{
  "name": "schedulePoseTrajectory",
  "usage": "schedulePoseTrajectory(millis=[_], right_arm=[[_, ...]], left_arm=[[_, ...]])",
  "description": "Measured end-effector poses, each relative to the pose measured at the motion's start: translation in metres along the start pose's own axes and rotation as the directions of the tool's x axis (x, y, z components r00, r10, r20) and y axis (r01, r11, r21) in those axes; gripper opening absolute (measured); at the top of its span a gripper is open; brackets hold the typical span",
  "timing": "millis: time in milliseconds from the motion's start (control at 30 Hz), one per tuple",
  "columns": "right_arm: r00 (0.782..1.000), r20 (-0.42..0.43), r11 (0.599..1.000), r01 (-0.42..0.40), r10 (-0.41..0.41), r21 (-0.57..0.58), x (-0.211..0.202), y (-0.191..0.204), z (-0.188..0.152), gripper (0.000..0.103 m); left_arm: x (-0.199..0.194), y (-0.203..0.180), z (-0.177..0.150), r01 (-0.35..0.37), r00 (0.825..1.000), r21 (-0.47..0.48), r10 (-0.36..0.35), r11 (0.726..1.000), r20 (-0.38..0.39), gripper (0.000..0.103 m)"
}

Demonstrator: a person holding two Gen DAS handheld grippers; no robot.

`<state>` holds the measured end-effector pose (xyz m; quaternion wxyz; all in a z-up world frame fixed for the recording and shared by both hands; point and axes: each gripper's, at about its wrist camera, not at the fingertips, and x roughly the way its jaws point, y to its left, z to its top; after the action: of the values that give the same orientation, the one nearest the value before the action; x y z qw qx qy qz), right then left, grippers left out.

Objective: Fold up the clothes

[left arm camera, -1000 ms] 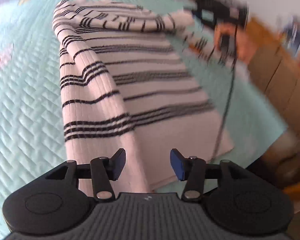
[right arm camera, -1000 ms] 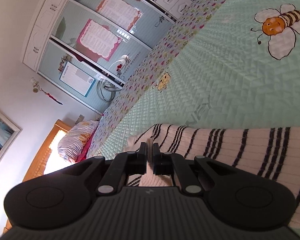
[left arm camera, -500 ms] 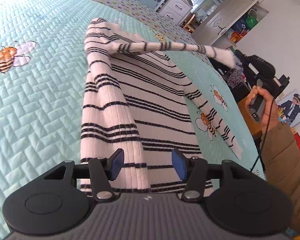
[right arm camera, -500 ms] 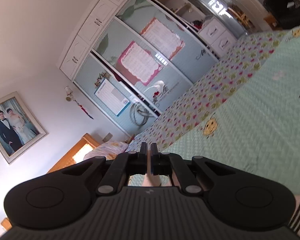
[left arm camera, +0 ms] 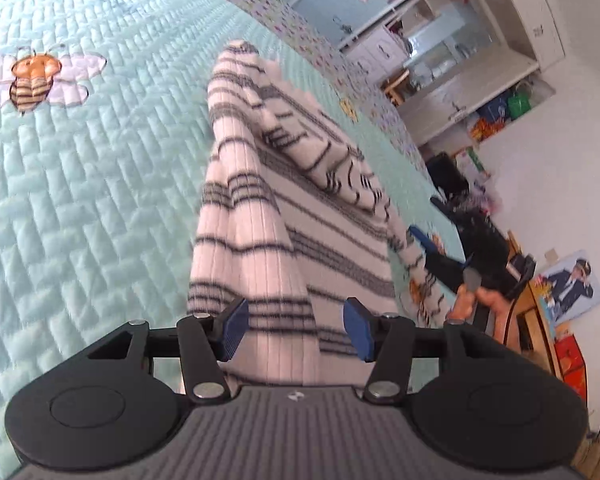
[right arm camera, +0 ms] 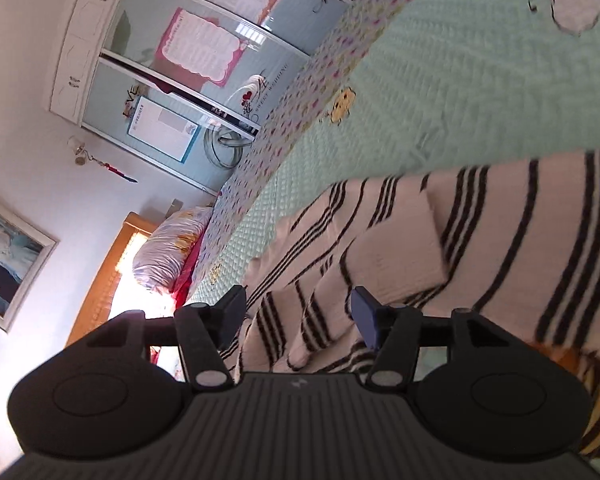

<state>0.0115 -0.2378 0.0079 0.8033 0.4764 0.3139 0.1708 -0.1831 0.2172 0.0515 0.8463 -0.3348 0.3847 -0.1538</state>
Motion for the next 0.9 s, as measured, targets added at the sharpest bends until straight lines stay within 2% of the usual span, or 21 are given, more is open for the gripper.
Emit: schedulePoseTrajectory(millis=[100,200,267,367,433,533,667,700,733,767,800,900], right_arm=[[0.998,-0.041,0.997,-0.037,0.04,0.071,0.015,0.005,-0.012,0.061],[0.995,-0.1,0.999,0.013,-0.008,0.051,0.033,0.014,-0.029,0.061],[0.993,-0.108,0.997,0.054,-0.048,0.055,0.045,0.016,-0.036,0.061],[0.988,-0.109,0.991,0.119,-0.111,0.064,0.061,0.019,-0.045,0.061],[0.984,-0.078,0.982,0.164,-0.157,0.093,0.066,0.018,-0.048,0.06],[0.986,-0.015,0.977,0.168,-0.167,0.134,0.07,0.017,-0.052,0.062],[0.98,0.041,0.972,0.187,-0.194,0.139,0.078,0.02,-0.051,0.062],[0.979,0.043,0.973,0.195,-0.202,0.122,0.08,0.023,-0.051,0.049],[0.977,0.052,0.975,0.203,-0.208,0.086,0.081,0.028,-0.05,0.013],[0.975,0.062,0.976,0.211,-0.214,0.048,0.081,0.034,-0.048,0.007],[0.973,0.073,0.976,0.22,-0.22,0.011,0.081,0.04,-0.047,0.007],[0.953,0.193,0.958,0.26,-0.234,-0.123,0.069,0.062,-0.037,0.006]], left_arm=[[0.009,0.002,0.013,0.039,0.998,-0.02,-0.038,0.999,0.043,0.056],[0.025,0.004,0.022,0.057,0.997,-0.04,-0.055,0.998,0.059,0.057],[0.036,0.006,0.027,0.058,0.997,-0.047,-0.056,0.997,0.057,0.057],[0.041,0.016,0.027,0.114,0.991,-0.07,-0.108,0.991,0.078,0.057],[0.041,0.025,0.026,0.161,0.984,-0.086,-0.153,0.983,0.094,0.058],[0.043,0.037,0.027,0.204,0.976,-0.105,-0.194,0.973,0.098,0.058],[0.044,0.045,0.027,0.223,0.973,-0.117,-0.213,0.968,0.09,0.058],[0.045,0.047,0.027,0.224,0.973,-0.118,-0.215,0.967,0.085,0.059],[0.045,0.048,0.027,0.225,0.973,-0.119,-0.217,0.967,0.081,0.059],[0.045,0.049,0.027,0.227,0.973,-0.119,-0.219,0.967,0.076,0.059],[0.045,0.05,0.027,0.228,0.973,-0.12,-0.22,0.966,0.071,0.059],[0.046,0.054,0.027,0.231,0.973,-0.121,-0.226,0.965,0.057,0.059]])
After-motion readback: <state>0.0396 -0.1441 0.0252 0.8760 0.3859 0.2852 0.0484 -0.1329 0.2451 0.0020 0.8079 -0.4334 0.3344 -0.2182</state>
